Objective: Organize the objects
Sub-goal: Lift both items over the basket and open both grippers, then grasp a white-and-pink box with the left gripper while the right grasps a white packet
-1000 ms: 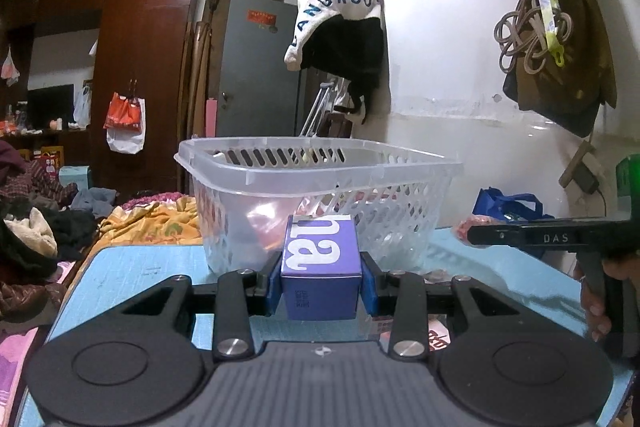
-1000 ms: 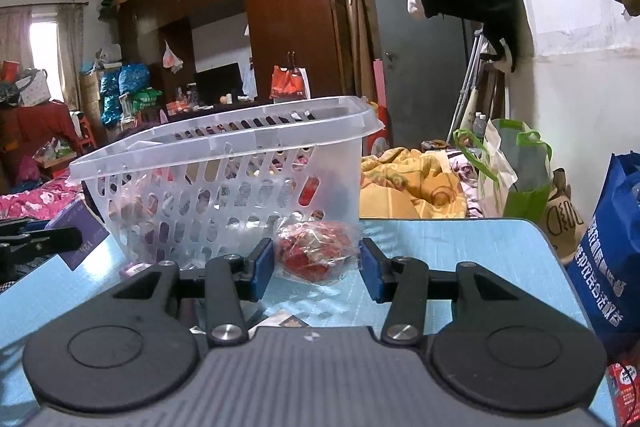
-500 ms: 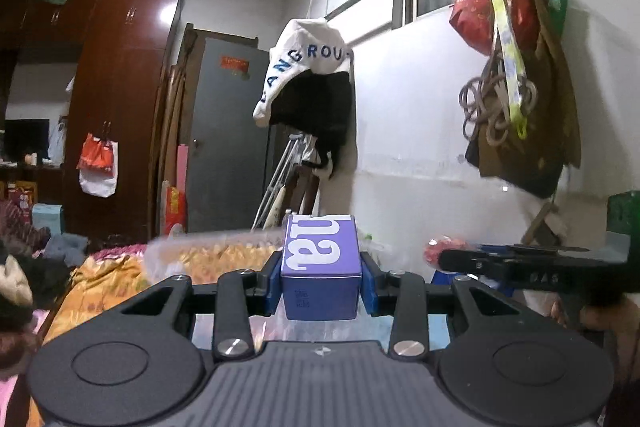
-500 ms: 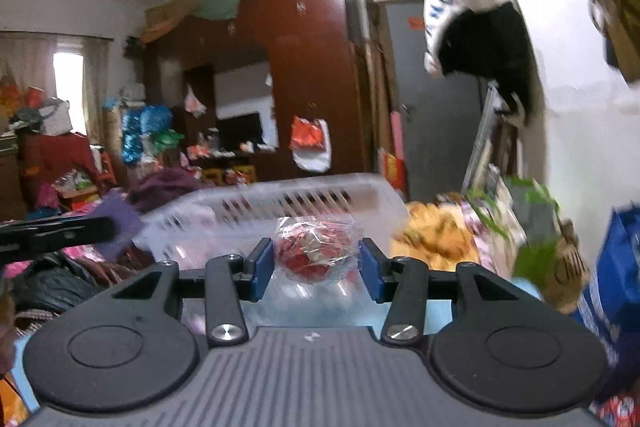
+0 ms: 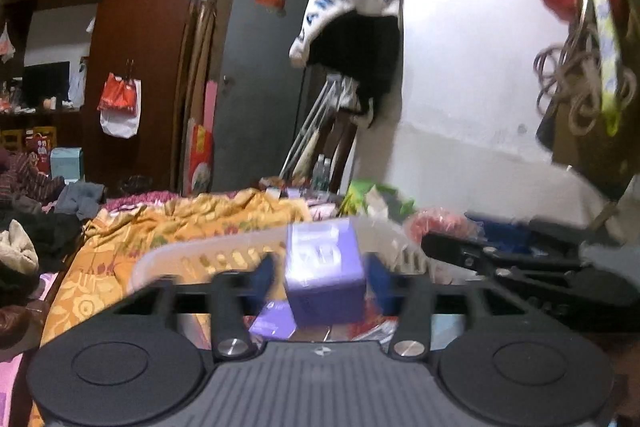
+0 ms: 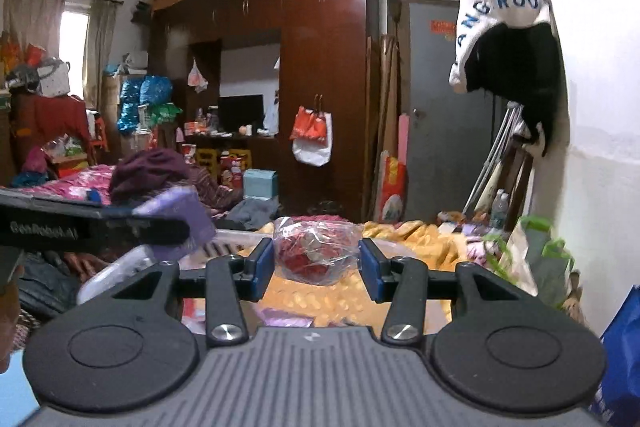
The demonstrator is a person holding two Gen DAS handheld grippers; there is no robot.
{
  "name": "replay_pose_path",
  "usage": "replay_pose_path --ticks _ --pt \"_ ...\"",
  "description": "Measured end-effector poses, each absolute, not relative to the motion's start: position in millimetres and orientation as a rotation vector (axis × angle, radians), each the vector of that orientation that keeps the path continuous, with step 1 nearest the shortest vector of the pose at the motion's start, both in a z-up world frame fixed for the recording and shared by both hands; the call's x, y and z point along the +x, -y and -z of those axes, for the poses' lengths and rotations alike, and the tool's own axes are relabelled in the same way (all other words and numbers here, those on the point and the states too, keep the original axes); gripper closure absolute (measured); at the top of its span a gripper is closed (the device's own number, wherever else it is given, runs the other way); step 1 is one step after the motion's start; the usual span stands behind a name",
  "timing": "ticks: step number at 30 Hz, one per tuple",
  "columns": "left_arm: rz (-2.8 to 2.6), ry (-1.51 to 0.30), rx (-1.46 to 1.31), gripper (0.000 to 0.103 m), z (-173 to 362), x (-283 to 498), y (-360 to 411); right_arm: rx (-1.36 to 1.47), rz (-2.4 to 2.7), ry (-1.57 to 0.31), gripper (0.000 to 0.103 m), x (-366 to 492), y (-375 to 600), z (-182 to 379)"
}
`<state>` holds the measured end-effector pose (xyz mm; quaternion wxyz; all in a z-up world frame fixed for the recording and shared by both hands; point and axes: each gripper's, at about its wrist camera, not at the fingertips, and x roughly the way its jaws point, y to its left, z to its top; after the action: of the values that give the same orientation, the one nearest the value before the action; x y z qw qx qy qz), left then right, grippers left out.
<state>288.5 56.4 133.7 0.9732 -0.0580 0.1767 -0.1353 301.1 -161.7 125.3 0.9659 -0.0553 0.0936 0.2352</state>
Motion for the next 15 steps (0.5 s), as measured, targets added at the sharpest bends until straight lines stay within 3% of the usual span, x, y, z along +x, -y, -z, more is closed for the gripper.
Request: replay_pose_path --ticks 2,6,8,15 --pt "0.245 -0.356 -0.131 0.027 -128 286 -59 -0.128 -0.456 -0.191 0.004 297 162 -122" --pt "0.27 -0.282 -0.146 0.023 -125 238 -64 -0.05 -0.483 -0.107 0.0 254 192 -120" --pt "0.283 -0.267 -0.119 0.015 -117 209 -60 -0.01 -0.47 -0.146 0.0 235 203 -115" --pt "0.367 -0.415 -0.098 0.015 -58 158 -47 -0.035 -0.432 -0.328 0.0 172 230 -46"
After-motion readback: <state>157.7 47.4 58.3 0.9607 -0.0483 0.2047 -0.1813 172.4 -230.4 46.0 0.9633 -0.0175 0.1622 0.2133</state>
